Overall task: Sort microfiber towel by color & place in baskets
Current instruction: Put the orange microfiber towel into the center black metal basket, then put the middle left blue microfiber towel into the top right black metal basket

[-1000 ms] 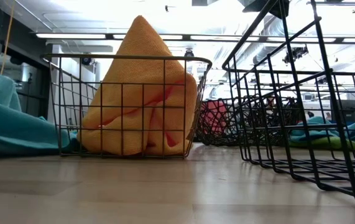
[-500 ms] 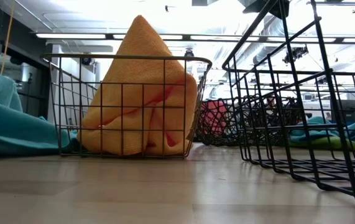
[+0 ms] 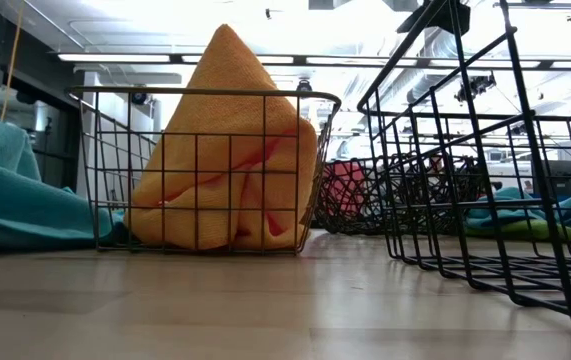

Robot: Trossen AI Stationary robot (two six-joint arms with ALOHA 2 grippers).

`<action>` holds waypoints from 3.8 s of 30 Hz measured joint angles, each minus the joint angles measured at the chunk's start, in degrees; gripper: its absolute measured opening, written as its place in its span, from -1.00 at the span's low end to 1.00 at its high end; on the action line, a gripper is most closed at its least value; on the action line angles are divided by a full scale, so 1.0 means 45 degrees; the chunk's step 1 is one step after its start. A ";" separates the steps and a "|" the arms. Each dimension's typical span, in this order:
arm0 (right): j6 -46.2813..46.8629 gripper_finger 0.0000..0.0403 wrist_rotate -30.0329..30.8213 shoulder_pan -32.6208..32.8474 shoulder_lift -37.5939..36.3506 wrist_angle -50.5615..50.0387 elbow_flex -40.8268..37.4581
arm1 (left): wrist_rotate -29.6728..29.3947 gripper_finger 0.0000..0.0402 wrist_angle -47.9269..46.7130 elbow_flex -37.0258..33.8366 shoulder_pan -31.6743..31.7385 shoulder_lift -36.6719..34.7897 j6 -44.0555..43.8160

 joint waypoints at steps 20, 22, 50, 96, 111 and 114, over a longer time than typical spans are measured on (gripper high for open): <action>-0.0029 0.53 -0.0685 0.0360 0.2287 -0.0569 0.0000 | 0.0408 0.21 -0.0328 -0.0988 0.0530 -0.0024 0.1737; -0.0025 0.53 -0.0689 0.0569 0.2284 -0.0541 0.0000 | 0.0759 0.21 0.0079 -0.1309 0.0626 -0.0024 0.1640; -0.0024 0.53 0.1973 0.2355 -0.0138 0.0525 0.0019 | -0.4502 -1.00 0.1480 0.0850 0.3671 -0.5920 0.3476; -0.1714 0.53 0.1565 0.2323 -0.2729 0.2283 0.0024 | -0.3800 0.01 0.2796 -0.0471 1.0478 -0.5787 0.6358; -0.0071 0.53 0.1240 0.2331 -0.2355 0.1614 0.0024 | -0.3805 0.08 -0.6283 0.1556 0.6183 -0.5862 -0.0347; 0.0155 0.53 0.0853 0.2331 -0.2021 0.1617 0.0024 | -0.2765 0.08 -0.6047 0.0204 0.5667 -0.6087 -0.1586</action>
